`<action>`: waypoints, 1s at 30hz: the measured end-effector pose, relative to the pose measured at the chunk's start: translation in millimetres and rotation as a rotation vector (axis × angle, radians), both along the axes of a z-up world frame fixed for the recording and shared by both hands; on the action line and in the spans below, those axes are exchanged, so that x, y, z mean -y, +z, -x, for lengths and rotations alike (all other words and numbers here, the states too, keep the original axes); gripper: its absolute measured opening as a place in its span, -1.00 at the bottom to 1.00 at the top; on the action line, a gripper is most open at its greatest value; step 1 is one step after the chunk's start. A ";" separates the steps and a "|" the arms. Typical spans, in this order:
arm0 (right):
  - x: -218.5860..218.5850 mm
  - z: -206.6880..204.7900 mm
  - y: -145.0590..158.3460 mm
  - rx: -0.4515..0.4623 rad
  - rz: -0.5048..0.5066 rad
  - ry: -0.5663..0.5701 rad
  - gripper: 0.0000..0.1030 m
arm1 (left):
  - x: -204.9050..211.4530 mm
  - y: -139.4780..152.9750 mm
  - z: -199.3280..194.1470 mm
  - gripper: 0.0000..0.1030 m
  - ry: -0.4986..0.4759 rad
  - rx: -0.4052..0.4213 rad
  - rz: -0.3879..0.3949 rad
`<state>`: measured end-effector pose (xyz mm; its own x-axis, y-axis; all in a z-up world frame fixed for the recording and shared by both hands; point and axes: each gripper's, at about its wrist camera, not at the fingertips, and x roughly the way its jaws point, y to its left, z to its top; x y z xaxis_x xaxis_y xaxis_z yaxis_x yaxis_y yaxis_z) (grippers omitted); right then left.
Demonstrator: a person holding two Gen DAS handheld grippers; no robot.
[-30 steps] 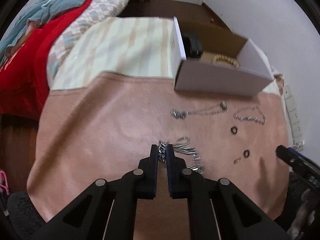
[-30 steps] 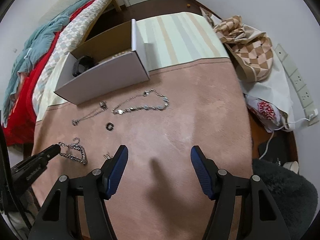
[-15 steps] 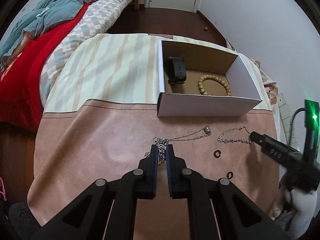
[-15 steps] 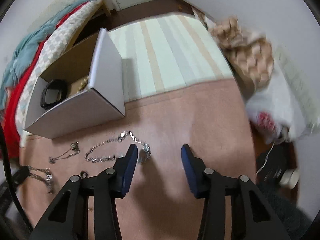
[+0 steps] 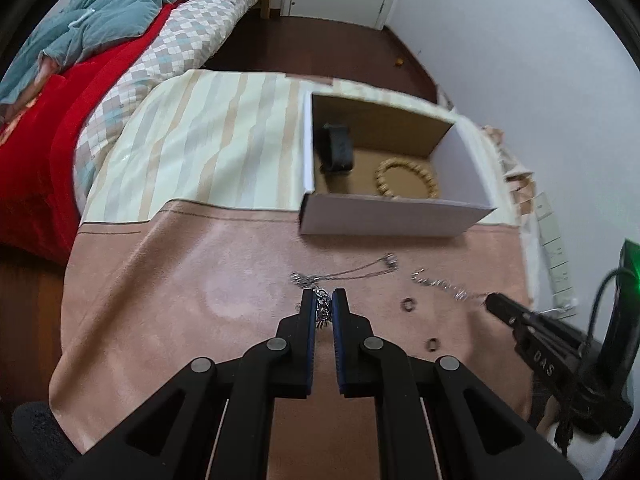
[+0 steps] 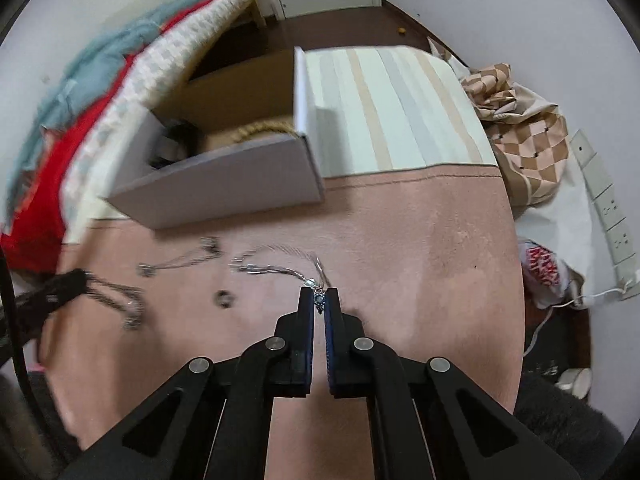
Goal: Organize jewelry
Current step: 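Carry both silver chains into the white box and open both tools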
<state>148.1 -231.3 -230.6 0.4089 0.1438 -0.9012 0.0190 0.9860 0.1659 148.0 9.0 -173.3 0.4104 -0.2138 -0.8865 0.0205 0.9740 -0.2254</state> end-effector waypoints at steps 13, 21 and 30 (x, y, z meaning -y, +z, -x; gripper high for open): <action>-5.4 -8.3 122.5 0.173 -0.182 0.043 -0.91 | 10.9 94.3 -18.6 -0.90 -0.071 0.138 0.116; -4.1 -65.0 175.0 0.202 -0.237 0.088 -0.91 | 23.4 113.8 -66.1 -0.90 -0.115 0.163 0.132; -13.2 -137.2 116.2 0.035 -0.223 0.099 -0.91 | 35.9 49.7 -121.3 -0.90 -0.135 0.006 0.111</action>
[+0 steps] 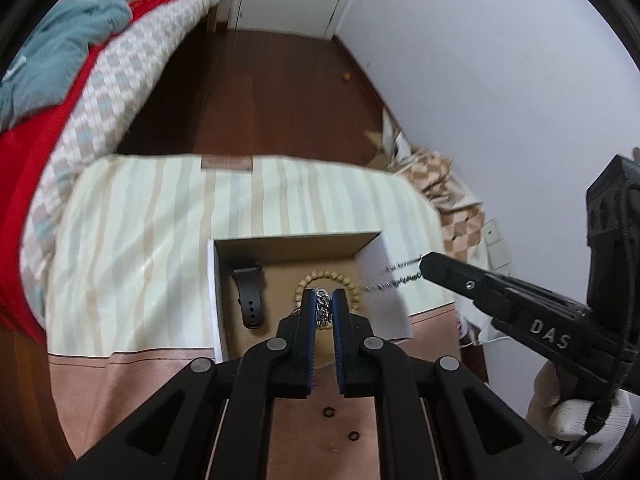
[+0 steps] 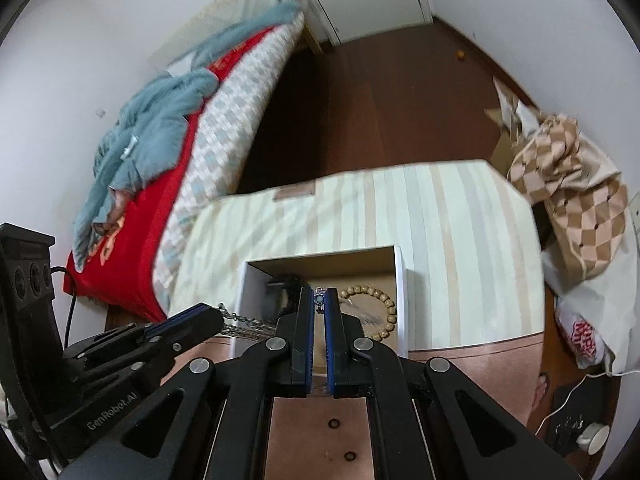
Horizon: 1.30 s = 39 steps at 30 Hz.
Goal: Organize jewelry
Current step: 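Carry both silver chains into the white box and open both tools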
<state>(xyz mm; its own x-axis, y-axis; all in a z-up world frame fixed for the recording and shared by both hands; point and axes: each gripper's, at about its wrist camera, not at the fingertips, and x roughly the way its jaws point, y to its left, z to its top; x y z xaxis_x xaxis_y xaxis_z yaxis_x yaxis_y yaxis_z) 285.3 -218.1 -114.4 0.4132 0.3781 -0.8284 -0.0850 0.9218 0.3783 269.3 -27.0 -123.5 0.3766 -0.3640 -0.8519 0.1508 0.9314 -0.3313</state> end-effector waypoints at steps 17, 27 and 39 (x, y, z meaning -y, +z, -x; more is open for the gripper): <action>-19.8 -38.2 -54.9 -0.162 0.043 0.087 -0.90 | -13.8 -16.0 -18.3 0.69 0.101 -0.006 -0.200; -15.6 -11.5 -45.6 -0.099 0.270 0.037 0.32 | -31.6 -12.5 1.7 0.99 0.186 0.077 -0.373; -20.1 34.8 -32.1 0.009 0.416 -0.060 0.98 | -27.6 -6.8 38.3 0.99 0.214 0.118 -0.435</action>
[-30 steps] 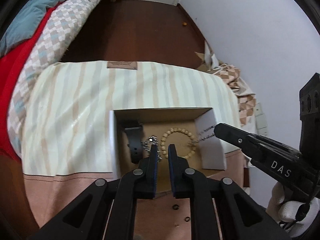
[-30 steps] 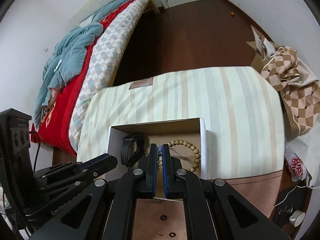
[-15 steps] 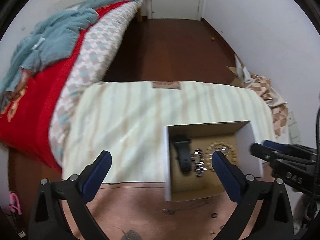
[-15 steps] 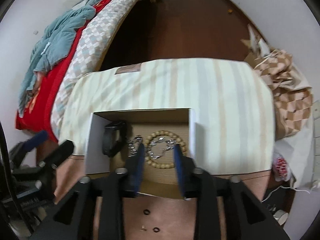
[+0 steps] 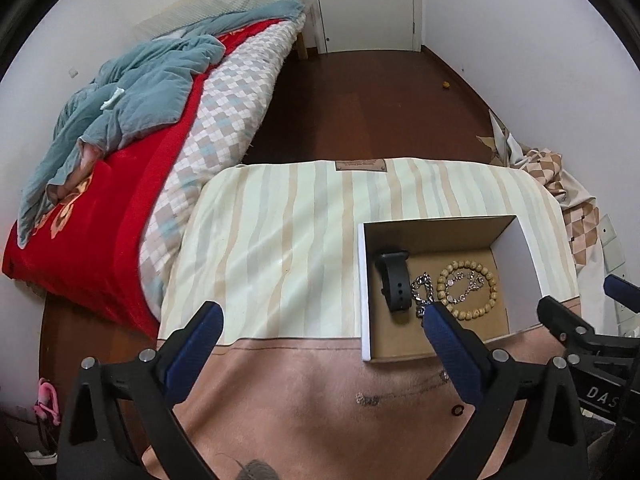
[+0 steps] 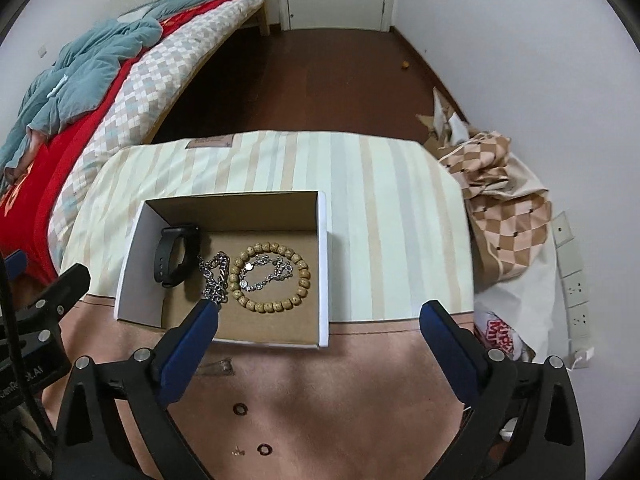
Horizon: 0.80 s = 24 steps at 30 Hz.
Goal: Organize jewelry
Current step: 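Carry both silver chains into the white box and open both tools, then withdraw both tools from the box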
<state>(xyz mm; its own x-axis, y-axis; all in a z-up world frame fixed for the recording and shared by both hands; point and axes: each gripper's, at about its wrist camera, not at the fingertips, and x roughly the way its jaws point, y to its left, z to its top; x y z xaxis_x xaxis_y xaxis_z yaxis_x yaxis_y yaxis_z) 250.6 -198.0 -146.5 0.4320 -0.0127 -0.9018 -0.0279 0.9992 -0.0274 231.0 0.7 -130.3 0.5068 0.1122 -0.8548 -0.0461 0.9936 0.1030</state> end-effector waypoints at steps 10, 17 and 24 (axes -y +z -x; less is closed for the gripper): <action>-3.0 40.0 40.0 0.103 0.018 -0.008 0.98 | 0.6 34.3 42.1 0.99 0.040 0.102 -0.030; -3.5 77.6 66.7 0.168 0.020 -0.008 0.98 | 0.6 55.7 75.9 0.99 0.033 0.151 -0.027; -6.1 117.2 92.5 0.235 0.030 0.002 0.98 | -1.3 71.5 109.5 0.99 0.021 0.183 -0.012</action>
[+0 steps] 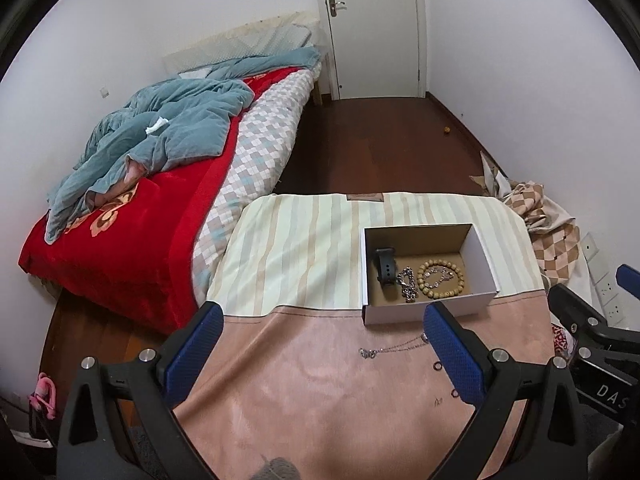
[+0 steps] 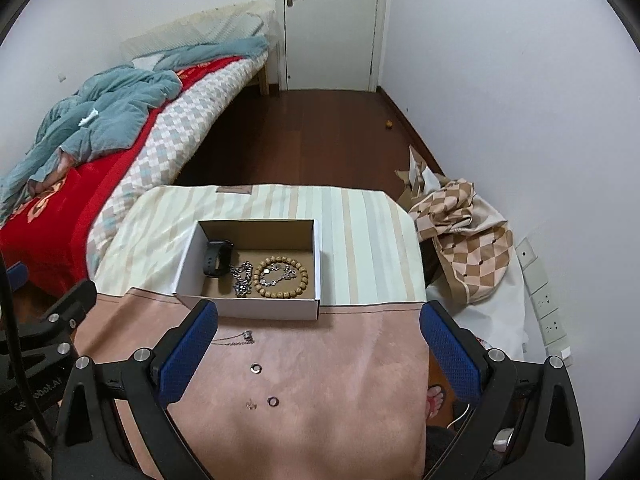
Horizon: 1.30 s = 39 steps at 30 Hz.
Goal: Organize jewelry
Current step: 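Withdraw both tools from the box, then grasp a black ring with the right tool while the left tool grasps a small silver earring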
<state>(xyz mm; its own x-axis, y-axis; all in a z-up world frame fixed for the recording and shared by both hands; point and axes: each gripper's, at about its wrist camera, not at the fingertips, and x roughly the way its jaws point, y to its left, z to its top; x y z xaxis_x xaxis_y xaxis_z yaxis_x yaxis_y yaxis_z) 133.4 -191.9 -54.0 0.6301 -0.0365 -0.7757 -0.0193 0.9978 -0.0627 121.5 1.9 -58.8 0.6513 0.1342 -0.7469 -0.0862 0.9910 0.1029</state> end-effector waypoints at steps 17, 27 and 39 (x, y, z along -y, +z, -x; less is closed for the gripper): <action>-0.6 31.6 -30.2 -0.061 -0.065 0.013 0.98 | -23.9 -38.4 20.8 0.99 0.068 -0.057 0.006; 3.6 26.1 -166.0 -0.249 -0.133 0.034 0.22 | -33.8 -140.1 13.5 0.99 0.112 -0.267 -0.055; -29.8 27.9 -208.0 -0.235 0.003 0.145 -0.21 | -45.5 -180.0 3.8 0.99 0.128 -0.360 -0.048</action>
<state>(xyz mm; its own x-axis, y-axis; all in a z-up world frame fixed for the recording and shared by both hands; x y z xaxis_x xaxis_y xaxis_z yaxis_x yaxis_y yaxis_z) 105.4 -162.2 -262.1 0.4312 0.0380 -0.9014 -0.1762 0.9834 -0.0428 117.7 47.5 -238.8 0.3237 0.2377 -0.9158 -0.1588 0.9678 0.1951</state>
